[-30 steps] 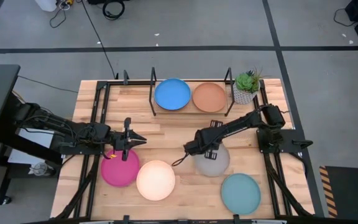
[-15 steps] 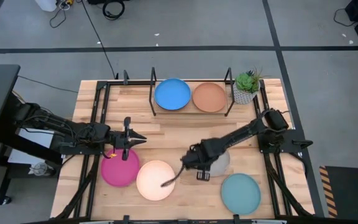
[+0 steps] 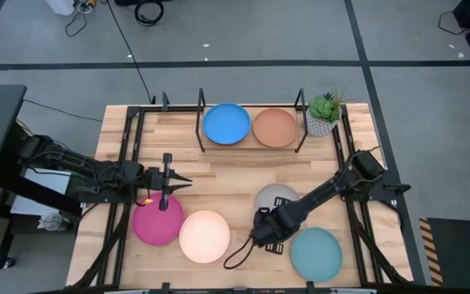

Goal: Place and stack plates onto a shelf
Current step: Stack the gray plate on the top of the brown plate on the shelf

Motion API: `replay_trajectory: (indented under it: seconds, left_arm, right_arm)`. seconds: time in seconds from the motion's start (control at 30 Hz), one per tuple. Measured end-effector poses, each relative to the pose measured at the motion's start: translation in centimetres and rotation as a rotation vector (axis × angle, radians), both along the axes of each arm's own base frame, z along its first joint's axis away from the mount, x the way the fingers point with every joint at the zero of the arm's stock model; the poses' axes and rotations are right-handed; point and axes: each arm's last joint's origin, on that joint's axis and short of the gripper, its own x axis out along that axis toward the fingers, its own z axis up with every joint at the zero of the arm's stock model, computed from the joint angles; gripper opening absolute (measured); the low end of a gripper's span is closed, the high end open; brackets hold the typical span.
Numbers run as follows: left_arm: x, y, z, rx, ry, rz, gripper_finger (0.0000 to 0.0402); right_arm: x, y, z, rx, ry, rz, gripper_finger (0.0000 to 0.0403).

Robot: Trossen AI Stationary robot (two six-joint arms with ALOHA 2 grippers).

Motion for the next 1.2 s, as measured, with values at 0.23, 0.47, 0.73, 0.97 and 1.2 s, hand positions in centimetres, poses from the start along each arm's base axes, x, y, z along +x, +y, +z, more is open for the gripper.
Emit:
replay_trajectory:
  seconds: [0.23, 0.47, 0.73, 0.97, 1.2]
  left_arm:
    - [0.0, 0.0, -0.1, -0.005, 0.007, 0.0, 0.0057]
    - [0.0, 0.0, -0.1, -0.006, 0.006, 0.0, 0.0057]
    - [0.0, 0.0, -0.1, -0.006, 0.006, 0.0, 0.0057]
    - [0.0, 0.0, -0.1, -0.006, 0.006, 0.0, 0.0057]
    - [0.0, 0.0, -0.1, -0.006, 0.006, 0.0, 0.0057]
  right_arm:
    - [-1.3, -0.6, -2.1, -0.015, 0.08, 0.021, 0.0173]
    - [-1.8, -0.8, -2.8, -0.008, 0.111, 0.076, 0.0151]
    - [-1.6, -0.8, -2.1, -0.004, 0.129, 0.062, 0.0129]
    - [-1.3, -0.9, -0.8, -0.017, 0.146, 0.068, 0.0128]
    - [-1.3, 1.4, -1.2, 0.028, 0.044, 0.33, 0.0128]
